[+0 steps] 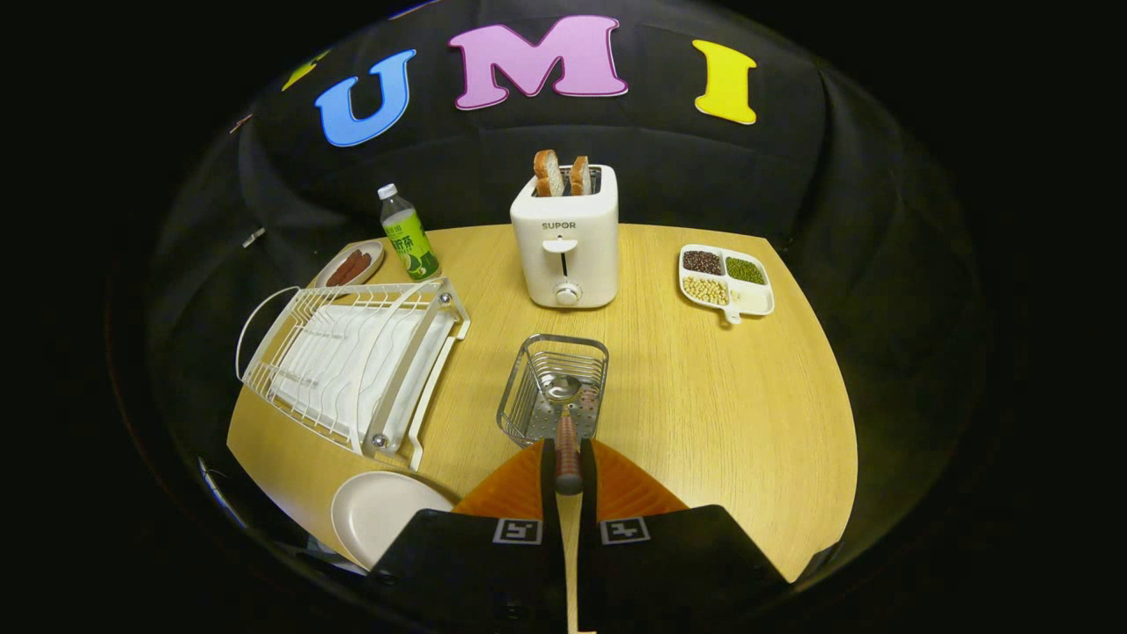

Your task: Take the plate from the dish rack, then take the spoon from the basket and place it into the plate.

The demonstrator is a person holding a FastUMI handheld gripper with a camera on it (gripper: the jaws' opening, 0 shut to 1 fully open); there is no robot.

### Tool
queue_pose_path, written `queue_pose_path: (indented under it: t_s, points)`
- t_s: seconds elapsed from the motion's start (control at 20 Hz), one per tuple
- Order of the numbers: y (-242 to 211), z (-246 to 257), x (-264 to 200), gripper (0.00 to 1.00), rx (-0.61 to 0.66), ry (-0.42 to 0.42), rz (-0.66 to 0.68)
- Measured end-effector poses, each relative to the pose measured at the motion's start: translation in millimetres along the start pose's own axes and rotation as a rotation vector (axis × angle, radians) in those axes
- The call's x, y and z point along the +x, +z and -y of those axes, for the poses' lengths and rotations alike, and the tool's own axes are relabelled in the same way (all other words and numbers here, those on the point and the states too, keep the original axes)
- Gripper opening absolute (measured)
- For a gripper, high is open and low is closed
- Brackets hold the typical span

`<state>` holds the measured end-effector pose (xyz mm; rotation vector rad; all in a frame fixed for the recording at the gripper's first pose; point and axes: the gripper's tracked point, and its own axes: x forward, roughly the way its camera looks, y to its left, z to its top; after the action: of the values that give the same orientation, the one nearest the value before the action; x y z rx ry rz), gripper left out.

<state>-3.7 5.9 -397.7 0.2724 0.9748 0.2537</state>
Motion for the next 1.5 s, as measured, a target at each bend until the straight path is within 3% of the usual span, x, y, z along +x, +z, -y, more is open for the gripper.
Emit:
queue_pose_path:
  t_s: [0.4,0.75,1.1,1.5]
  points:
    - [7,-19,-99,0.09,0.047,0.023,0.113]
    - [-20,-96,-177,0.09,0.018,0.156,0.159]
    - [-95,-163,-157,0.09,-0.037,0.262,0.061]
    - [-164,-168,-92,0.09,-0.12,0.267,-0.086]
